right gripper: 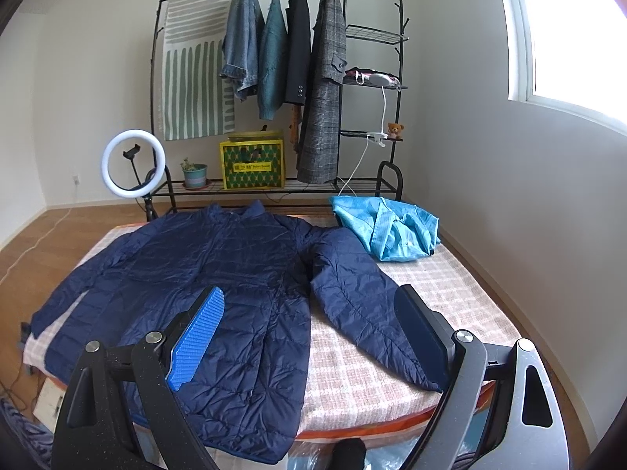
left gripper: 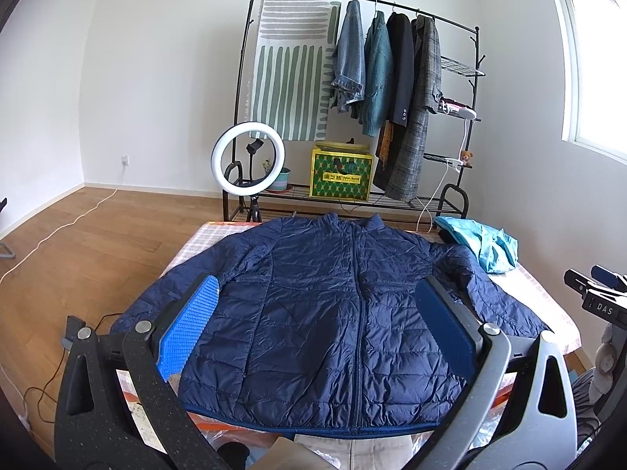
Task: Fold large clothes
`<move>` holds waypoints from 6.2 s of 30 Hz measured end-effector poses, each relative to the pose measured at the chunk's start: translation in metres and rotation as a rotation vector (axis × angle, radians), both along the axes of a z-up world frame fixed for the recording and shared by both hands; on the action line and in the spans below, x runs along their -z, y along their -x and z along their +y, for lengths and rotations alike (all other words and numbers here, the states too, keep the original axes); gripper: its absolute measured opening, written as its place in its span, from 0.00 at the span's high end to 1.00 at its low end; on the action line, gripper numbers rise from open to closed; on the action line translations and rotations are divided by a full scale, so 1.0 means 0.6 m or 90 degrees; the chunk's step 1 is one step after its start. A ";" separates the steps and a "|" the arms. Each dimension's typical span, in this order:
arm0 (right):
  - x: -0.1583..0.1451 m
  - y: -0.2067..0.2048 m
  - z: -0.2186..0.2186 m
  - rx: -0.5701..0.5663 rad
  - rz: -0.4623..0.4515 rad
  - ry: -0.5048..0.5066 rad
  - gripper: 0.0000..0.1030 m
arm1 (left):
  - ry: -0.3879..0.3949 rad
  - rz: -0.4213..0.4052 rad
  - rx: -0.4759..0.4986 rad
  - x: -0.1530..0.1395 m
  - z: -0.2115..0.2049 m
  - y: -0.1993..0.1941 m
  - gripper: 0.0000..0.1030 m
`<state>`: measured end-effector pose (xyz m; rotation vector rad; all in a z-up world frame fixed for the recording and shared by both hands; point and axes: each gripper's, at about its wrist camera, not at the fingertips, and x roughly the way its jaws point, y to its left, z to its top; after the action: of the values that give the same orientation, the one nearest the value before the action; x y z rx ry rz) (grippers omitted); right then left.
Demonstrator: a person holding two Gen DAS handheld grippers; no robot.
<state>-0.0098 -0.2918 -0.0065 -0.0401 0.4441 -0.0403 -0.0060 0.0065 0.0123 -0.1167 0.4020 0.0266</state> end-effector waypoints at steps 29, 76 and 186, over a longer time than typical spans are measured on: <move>0.010 -0.017 0.026 -0.019 -0.001 0.000 0.14 | -0.010 0.015 -0.016 0.026 0.023 -0.018 0.01; 0.068 -0.216 0.175 -0.291 0.064 -0.041 0.14 | 0.510 0.243 -0.310 0.377 0.453 -0.202 0.43; 0.289 -0.579 0.122 -0.088 0.424 -0.059 0.41 | 0.120 0.461 0.012 0.412 0.170 -0.421 0.53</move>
<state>0.3378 -0.2186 -0.1799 0.0089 1.1069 0.1352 0.2468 0.1082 -0.2348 -0.2909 1.1297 0.0122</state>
